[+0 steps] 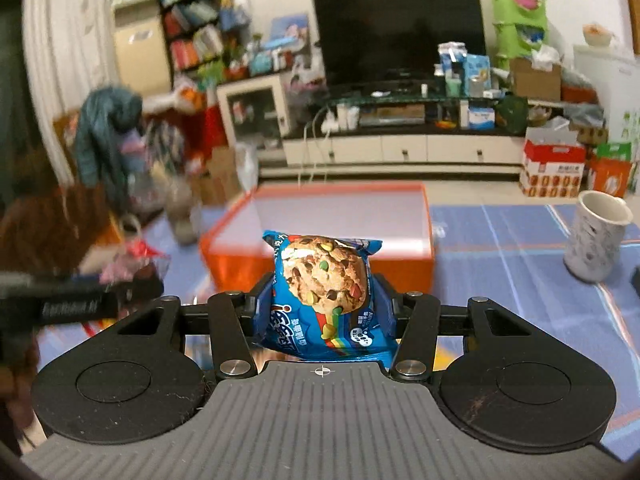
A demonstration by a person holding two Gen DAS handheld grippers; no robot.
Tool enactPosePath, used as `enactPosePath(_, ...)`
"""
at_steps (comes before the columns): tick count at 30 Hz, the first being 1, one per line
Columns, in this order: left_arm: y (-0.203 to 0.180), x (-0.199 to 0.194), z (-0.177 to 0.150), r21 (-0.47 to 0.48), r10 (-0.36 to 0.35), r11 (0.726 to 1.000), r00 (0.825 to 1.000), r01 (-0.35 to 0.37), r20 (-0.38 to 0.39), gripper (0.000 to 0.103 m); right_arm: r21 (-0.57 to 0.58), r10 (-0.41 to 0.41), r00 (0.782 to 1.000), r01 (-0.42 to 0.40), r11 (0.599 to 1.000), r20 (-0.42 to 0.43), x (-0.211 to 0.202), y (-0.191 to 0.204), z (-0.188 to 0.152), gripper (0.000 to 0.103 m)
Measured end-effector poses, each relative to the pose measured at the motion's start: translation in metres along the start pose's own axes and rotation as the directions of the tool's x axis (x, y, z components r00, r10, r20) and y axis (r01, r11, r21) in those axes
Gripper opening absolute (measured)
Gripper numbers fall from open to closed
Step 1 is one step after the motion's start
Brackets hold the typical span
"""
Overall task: Organize snacks
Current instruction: 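Lift both bags over the orange box and open both grippers to drop them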
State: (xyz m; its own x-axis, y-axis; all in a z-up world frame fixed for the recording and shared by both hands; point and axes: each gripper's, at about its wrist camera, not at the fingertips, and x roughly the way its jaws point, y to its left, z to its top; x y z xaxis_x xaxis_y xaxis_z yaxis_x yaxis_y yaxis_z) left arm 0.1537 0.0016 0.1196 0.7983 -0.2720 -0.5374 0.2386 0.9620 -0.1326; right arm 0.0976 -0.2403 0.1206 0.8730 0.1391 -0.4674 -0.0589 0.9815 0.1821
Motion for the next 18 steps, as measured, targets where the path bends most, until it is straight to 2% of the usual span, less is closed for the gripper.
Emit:
enactPosePath(5, -0.009, 0.051, 0.045, -0.001, -0.001, 1.000, 1.000, 0.001, 0.003, 0.053, 0.087, -0.018, 0.999, 0.015, 0.996, 0.039, 0.057, -0.027, 0.047, 0.038)
enactPosePath(8, -0.012, 0.093, 0.062, -0.010, 0.017, 1.000, 1.000, -0.017, -0.025, 0.053, 0.133, -0.019, 1.000, 0.016, 0.991, 0.018, 0.095, -0.039, 0.057, 0.038)
enactPosePath(12, -0.012, 0.139, 0.067, -0.021, 0.041, 0.999, 0.996, -0.043, -0.074, 0.054, 0.159, -0.026, 0.999, 0.029, 0.987, -0.021, 0.138, -0.049, 0.059, 0.038)
enactPosePath(16, -0.008, 0.159, 0.062, -0.006, 0.067, 0.998, 0.994, -0.068, -0.092, 0.066, 0.161, -0.031, 0.998, 0.040, 0.986, -0.056, 0.165, -0.055, 0.058, 0.040)
enactPosePath(18, -0.002, 0.146, 0.064, -0.004, 0.037, 0.999, 0.997, -0.037, -0.071, 0.072, 0.162, -0.027, 0.999, 0.033, 0.986, -0.040, 0.166, -0.057, 0.058, 0.049)
